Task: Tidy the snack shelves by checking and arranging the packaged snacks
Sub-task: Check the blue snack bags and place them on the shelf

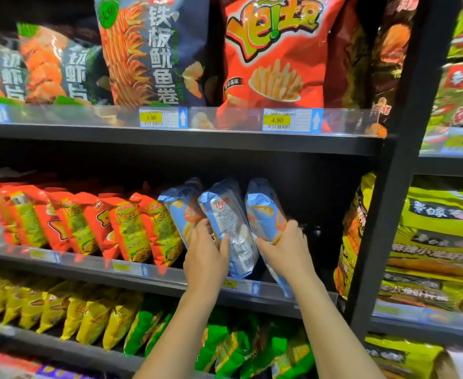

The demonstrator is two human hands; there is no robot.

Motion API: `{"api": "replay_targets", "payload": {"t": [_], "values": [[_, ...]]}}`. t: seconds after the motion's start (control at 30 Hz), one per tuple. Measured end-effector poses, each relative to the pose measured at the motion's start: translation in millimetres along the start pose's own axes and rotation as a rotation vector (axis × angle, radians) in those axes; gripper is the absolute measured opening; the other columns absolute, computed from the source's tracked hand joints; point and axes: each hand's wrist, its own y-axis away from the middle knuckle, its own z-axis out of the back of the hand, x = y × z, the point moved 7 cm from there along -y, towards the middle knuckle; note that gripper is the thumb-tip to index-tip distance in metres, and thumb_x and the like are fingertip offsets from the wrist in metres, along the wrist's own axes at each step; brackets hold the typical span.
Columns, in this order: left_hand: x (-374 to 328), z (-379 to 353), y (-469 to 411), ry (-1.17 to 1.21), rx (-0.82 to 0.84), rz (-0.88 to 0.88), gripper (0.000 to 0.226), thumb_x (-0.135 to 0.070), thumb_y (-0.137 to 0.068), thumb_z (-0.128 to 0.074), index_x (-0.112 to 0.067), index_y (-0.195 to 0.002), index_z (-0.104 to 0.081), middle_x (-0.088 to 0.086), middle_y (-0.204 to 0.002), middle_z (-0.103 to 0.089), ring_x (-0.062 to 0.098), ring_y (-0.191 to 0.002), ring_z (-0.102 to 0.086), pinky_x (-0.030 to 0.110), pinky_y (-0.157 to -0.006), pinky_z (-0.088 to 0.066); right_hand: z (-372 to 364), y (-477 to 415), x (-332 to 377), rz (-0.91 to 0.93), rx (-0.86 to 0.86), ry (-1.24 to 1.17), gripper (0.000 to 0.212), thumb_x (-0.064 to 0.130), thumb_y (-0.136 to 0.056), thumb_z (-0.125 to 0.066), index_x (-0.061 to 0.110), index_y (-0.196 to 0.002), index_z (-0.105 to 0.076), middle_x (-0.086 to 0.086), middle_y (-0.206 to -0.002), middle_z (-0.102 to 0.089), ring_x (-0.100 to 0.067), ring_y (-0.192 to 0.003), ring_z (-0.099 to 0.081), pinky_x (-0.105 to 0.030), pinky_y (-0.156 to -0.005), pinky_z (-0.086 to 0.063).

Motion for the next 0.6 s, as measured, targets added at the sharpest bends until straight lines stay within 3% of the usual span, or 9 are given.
{"api": "replay_targets", "payload": {"t": [0.1, 0.23, 0.37, 0.43, 0.6], "values": [[-3.8, 5.1, 3.5, -0.058, 0.048, -0.023, 0.051, -0.043, -0.100, -0.066, -0.022, -0.141, -0.045, -0.002, -0.139, -0.055, 0.025, -0.108, -0.068, 0.049, -0.081, -0.059, 4.9, 4.3, 2.3, -0.015, 0.054, 0.042, 0.082, 0.057, -0.084, -0.077, 0.014, -0.141, -0.036, -0.007, -0.137, -0.047, -0.022, -0.120, -0.047, -0.034, -0.086, -0.048], [-8.6, 15.2, 11.8, -0.201, 0.124, -0.091, 0.053, -0.044, -0.100, -0.064, -0.017, -0.142, -0.046, 0.001, -0.136, -0.057, 0.028, -0.119, -0.062, 0.043, -0.087, -0.054, 18.3, 27.1, 6.8, 0.014, 0.027, 0.206, 0.097, 0.063, -0.093, -0.065, 0.011, -0.159, -0.017, -0.012, -0.154, -0.039, -0.033, -0.139, -0.042, -0.047, -0.105, -0.045], [-1.3, 27.1, 27.2, -0.465, 0.236, -0.180, 0.061, -0.056, -0.099, -0.058, -0.016, -0.144, -0.048, 0.005, -0.135, -0.061, 0.034, -0.118, -0.060, 0.045, -0.088, -0.051, 20.2, 62.6, 12.1, 0.048, 0.031, 0.432, 0.087, 0.065, -0.096, -0.055, 0.011, -0.155, -0.023, -0.013, -0.154, -0.038, -0.035, -0.138, -0.040, -0.050, -0.107, -0.040], [6.8, 34.2, 38.4, -0.581, 0.298, -0.204, 0.065, -0.059, -0.100, -0.054, -0.015, -0.147, -0.046, 0.006, -0.139, -0.060, 0.033, -0.126, -0.056, 0.044, -0.098, -0.049, 12.3, 81.8, 17.4, 0.100, 0.065, 0.525, 0.084, 0.066, -0.096, -0.052, 0.011, -0.155, -0.028, -0.013, -0.155, -0.037, -0.036, -0.139, -0.038, -0.051, -0.108, -0.038], [26.8, 67.0, 65.3, -0.723, 0.333, -0.224, 0.067, -0.062, -0.102, -0.047, -0.020, -0.154, -0.041, 0.001, -0.152, -0.053, 0.028, -0.140, -0.048, 0.043, -0.110, -0.044, -30.3, 124.6, 40.1, 0.296, 0.234, 0.584, 0.080, 0.060, -0.102, -0.044, 0.012, -0.162, -0.021, -0.015, -0.167, -0.024, -0.039, -0.150, -0.027, -0.056, -0.119, -0.030]]}}
